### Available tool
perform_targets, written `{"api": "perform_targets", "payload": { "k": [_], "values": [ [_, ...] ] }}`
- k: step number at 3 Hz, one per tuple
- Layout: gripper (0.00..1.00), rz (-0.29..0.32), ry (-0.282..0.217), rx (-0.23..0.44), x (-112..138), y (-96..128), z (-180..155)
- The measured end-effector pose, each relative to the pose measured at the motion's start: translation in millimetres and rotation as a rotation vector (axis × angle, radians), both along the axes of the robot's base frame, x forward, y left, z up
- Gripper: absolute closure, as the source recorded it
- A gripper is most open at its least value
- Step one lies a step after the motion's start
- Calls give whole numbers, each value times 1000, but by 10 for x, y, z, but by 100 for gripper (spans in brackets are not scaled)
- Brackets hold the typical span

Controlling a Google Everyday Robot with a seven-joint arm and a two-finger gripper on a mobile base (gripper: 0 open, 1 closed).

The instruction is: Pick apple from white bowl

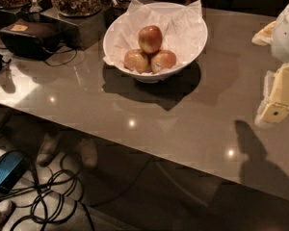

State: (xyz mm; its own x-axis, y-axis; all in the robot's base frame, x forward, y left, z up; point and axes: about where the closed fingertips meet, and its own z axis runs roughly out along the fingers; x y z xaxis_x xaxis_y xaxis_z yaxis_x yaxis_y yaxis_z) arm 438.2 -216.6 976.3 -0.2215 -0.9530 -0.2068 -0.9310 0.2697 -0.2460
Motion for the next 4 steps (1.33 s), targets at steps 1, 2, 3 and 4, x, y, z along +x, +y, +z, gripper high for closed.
{"api": "perform_targets", "payload": {
  "k": [1, 2, 3, 4],
  "values": [
    [0, -2, -2, 0, 5, 4, 9],
    [0, -49, 16, -8, 154, 74, 39],
    [0, -116, 71, -8, 735, 341, 92],
    [0, -111, 41, 4, 798, 386, 130]
  ]
}}
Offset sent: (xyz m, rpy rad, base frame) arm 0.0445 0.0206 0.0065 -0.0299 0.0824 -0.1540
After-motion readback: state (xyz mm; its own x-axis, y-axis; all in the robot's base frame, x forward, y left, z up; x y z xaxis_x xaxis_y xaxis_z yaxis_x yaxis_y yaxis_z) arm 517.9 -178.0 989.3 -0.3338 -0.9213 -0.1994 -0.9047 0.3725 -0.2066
